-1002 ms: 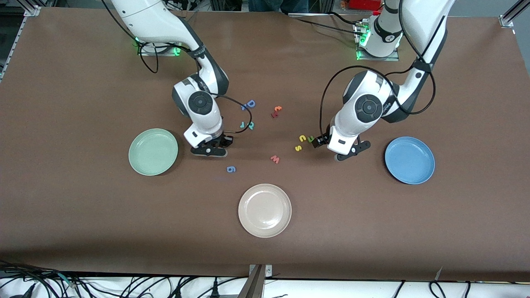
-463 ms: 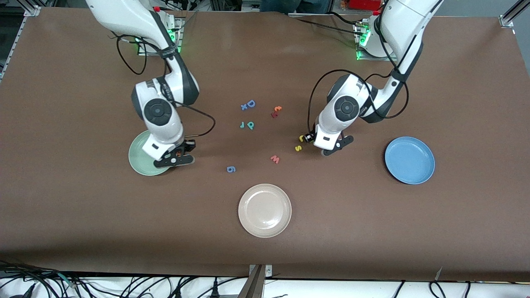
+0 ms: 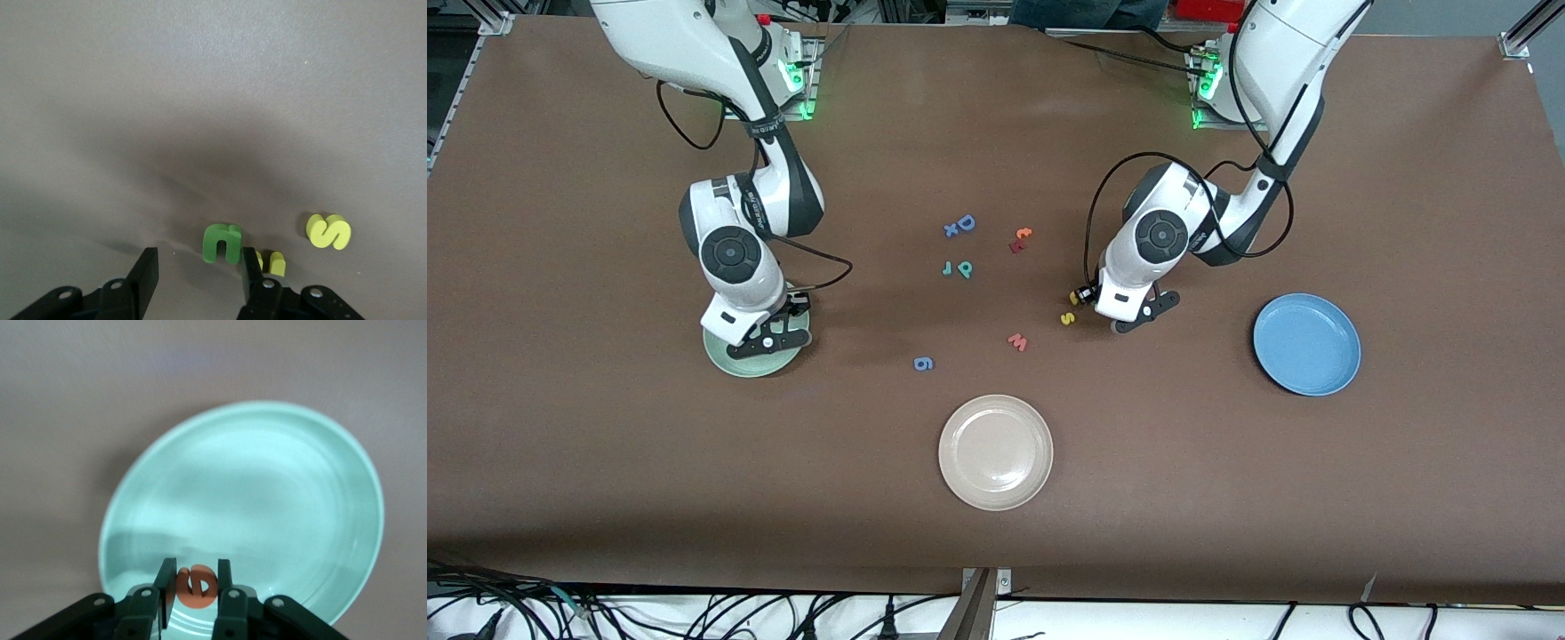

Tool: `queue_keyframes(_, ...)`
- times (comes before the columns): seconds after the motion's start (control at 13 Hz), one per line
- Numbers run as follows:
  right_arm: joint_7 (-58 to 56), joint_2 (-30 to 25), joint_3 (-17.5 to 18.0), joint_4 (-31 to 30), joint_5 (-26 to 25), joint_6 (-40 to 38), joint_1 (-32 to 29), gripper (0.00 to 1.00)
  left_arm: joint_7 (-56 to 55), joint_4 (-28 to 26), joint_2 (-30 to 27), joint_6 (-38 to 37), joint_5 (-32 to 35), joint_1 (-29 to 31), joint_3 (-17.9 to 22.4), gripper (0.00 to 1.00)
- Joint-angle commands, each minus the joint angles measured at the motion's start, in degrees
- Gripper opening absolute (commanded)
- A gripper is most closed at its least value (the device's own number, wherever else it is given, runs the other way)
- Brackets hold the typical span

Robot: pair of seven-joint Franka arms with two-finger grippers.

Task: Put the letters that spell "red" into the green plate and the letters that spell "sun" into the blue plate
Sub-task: 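Drop the orange letter on the green plate while the left gripper grasps green letter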

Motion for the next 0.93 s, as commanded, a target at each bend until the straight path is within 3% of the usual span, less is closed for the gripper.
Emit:
queue_keyframes(0.0, -0.9, -1.9, -0.4, -5.5, 0.1, 3.8, 0.0, 0.17, 0.0, -0.1, 1.2, 2.2, 1.1, -2.6, 2.3, 0.59)
queue_keyframes(0.15, -0.6, -2.1, -0.5, -5.1, 0.2, 3.7, 0.0, 0.55, 0.0, 0.0, 1.8, 3.0, 1.1, -3.6, 2.6, 0.59)
queue_keyframes(0.23, -0.7, -3.1, -0.6, -5.1, 0.2, 3.6, -0.1, 0.62, 0.0, 0.0, 1.8, 3.0, 1.1, -3.7, 2.7, 0.58)
queue_keyframes(0.46, -0.5, -5.5, -0.4, -4.4, 0.4, 2.1, 0.0, 0.63, 0.0, 0.0, 1.8, 3.0, 1.1, -3.9, 3.2, 0.58)
queue_keyframes(0.62, 1.3, -7.5, 0.2, -3.4, 6.2, -0.9, 0.1, 0.63, 0.0, 0.0, 1.8, 3.0, 1.1, -4.1, 3.3, 0.54)
queue_keyframes(0.69, 2.4, -8.0, 0.9, -3.3, 9.8, -1.0, 0.5, 0.63, 0.0, 0.0, 1.8, 3.0, 1.1, -4.2, 3.6, 0.47)
queue_keyframes(0.85, 9.2, -8.5, 4.9, -3.0, 10.3, -1.1, 0.5, 0.63, 0.0, 0.0, 1.8, 3.0, 1.1, -4.2, 3.7, 0.33)
